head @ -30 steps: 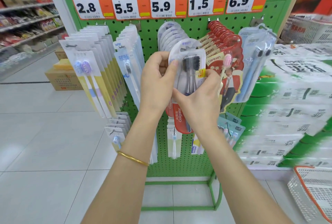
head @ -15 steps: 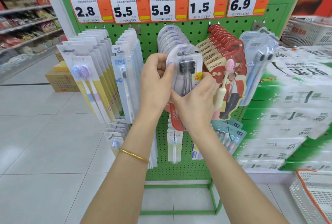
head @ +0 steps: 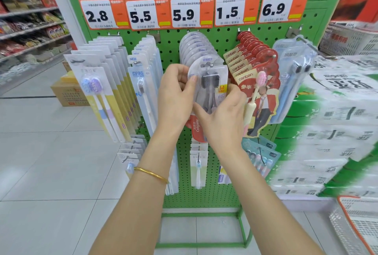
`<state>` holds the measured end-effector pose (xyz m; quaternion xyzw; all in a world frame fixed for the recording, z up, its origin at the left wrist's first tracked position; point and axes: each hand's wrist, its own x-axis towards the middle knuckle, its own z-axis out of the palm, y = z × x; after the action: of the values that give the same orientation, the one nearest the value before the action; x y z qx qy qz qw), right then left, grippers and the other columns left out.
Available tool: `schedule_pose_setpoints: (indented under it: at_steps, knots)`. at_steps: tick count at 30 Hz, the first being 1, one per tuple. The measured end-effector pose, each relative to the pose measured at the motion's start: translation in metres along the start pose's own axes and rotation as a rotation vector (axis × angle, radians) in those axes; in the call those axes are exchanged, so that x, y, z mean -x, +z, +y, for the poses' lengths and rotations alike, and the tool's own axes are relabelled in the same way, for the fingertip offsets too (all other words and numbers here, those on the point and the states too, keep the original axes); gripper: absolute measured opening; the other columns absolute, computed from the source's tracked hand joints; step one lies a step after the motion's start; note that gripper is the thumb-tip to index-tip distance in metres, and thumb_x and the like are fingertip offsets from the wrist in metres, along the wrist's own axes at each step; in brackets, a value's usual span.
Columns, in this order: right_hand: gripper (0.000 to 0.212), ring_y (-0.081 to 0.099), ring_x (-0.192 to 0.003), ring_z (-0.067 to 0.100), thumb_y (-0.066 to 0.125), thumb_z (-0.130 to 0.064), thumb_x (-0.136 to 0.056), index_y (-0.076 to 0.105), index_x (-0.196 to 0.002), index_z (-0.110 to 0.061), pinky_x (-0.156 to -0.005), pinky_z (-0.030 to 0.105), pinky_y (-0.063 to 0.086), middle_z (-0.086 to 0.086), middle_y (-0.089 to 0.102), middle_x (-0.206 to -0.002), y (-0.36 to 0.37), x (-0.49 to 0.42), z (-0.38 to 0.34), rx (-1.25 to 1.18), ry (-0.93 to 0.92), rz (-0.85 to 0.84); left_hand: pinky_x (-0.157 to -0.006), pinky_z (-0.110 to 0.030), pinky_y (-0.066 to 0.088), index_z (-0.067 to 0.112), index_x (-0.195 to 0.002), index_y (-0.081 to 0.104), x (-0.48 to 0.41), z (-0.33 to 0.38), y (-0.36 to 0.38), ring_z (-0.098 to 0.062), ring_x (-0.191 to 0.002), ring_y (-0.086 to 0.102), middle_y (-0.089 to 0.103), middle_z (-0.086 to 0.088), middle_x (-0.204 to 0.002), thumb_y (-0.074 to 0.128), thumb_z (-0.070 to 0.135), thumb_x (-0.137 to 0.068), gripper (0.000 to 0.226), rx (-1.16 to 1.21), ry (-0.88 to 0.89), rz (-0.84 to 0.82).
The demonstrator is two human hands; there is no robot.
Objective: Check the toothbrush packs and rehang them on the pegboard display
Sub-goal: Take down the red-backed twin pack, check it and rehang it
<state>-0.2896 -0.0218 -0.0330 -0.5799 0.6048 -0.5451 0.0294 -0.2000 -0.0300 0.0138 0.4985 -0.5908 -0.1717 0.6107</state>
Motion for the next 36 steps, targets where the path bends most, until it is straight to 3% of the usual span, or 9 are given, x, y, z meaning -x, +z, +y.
schedule_pose_setpoints:
  at_steps: [6, 10, 14, 18, 20, 22, 24, 36]
  knots:
    - [0.06, 0.041, -0.11, 0.028, 0.061, -0.035, -0.083, 0.045, -0.127, 0.003, -0.092, 0.034, 0.033, 0.019, 0.05, -0.122, -0.02, -0.007, -0.014, 0.04, -0.144, 0.168, -0.07, -0.011, 0.042, 0.026, -0.092, 0.051, 0.001, 0.0, -0.003, -0.001, -0.078, 0.051, 0.057, 0.005, -0.092, 0.058, 0.016, -0.092, 0.012, -0.061, 0.046, -0.006]
    - [0.047, 0.044, -0.109, 0.03, 0.058, -0.026, -0.085, 0.052, -0.125, -0.001, -0.088, 0.032, 0.029, 0.018, 0.052, -0.121, -0.026, -0.018, -0.028, 0.06, -0.239, 0.174, -0.08, -0.019, 0.043, 0.015, -0.11, 0.054, -0.004, 0.009, -0.009, -0.004, -0.087, 0.048, 0.05, 0.003, -0.103, 0.052, 0.008, -0.09, 0.021, -0.238, 0.145, 0.058]
    - [0.035, 0.052, -0.099, 0.034, 0.057, -0.023, -0.085, 0.06, -0.117, -0.009, -0.082, 0.034, 0.031, 0.013, 0.056, -0.113, -0.025, -0.033, -0.038, 0.095, -0.31, 0.157, -0.079, -0.007, 0.03, 0.009, -0.108, 0.065, -0.043, 0.036, -0.019, -0.009, -0.097, 0.048, 0.058, -0.005, -0.108, 0.043, 0.003, -0.091, 0.028, -0.407, 0.341, 0.117]
    - [0.031, 0.051, -0.094, 0.031, 0.051, -0.026, -0.086, 0.064, -0.111, -0.012, -0.077, 0.04, 0.041, 0.011, 0.057, -0.108, -0.019, -0.041, -0.042, 0.101, -0.312, 0.152, -0.091, -0.027, 0.039, 0.011, -0.117, 0.065, -0.114, 0.047, -0.009, -0.024, -0.114, 0.055, 0.06, -0.009, -0.125, 0.041, 0.001, -0.094, 0.036, -0.67, 0.202, -0.07]
    - [0.031, 0.051, -0.092, 0.03, 0.049, -0.026, -0.086, 0.065, -0.108, -0.013, -0.075, 0.04, 0.041, 0.01, 0.057, -0.107, -0.017, -0.044, -0.042, 0.09, -0.31, 0.159, -0.084, -0.037, 0.046, 0.01, -0.115, 0.066, -0.136, 0.042, 0.002, -0.03, -0.109, 0.058, 0.061, -0.011, -0.122, 0.042, -0.002, -0.092, 0.035, -0.838, 0.13, -0.163]
    - [0.03, 0.05, -0.092, 0.029, 0.049, -0.026, -0.087, 0.066, -0.107, -0.013, -0.076, 0.04, 0.04, 0.01, 0.057, -0.107, -0.017, -0.047, -0.042, 0.082, -0.307, 0.161, -0.071, -0.038, 0.044, 0.011, -0.109, 0.067, -0.148, 0.033, 0.011, -0.032, -0.102, 0.059, 0.062, -0.011, -0.116, 0.045, -0.004, -0.089, 0.034, -0.951, 0.148, -0.179]
    - [0.029, 0.049, -0.092, 0.029, 0.049, -0.026, -0.087, 0.067, -0.106, -0.013, -0.076, 0.039, 0.04, 0.01, 0.057, -0.107, -0.016, -0.05, -0.041, 0.073, -0.3, 0.166, -0.067, -0.035, 0.039, 0.012, -0.109, 0.067, -0.154, 0.025, 0.018, -0.032, -0.098, 0.059, 0.062, -0.01, -0.113, 0.045, -0.004, -0.087, 0.034, -1.023, 0.165, -0.17]
    - [0.017, 0.049, -0.087, 0.03, 0.056, -0.022, -0.086, 0.069, -0.095, -0.015, -0.073, 0.039, 0.041, 0.011, 0.057, -0.104, -0.013, -0.056, -0.041, 0.075, -0.306, 0.167, -0.061, -0.033, 0.041, 0.013, -0.098, 0.067, -0.174, 0.01, 0.03, -0.029, -0.084, 0.06, 0.063, -0.008, -0.102, 0.056, -0.002, -0.087, 0.022, -1.045, 0.234, -0.119]
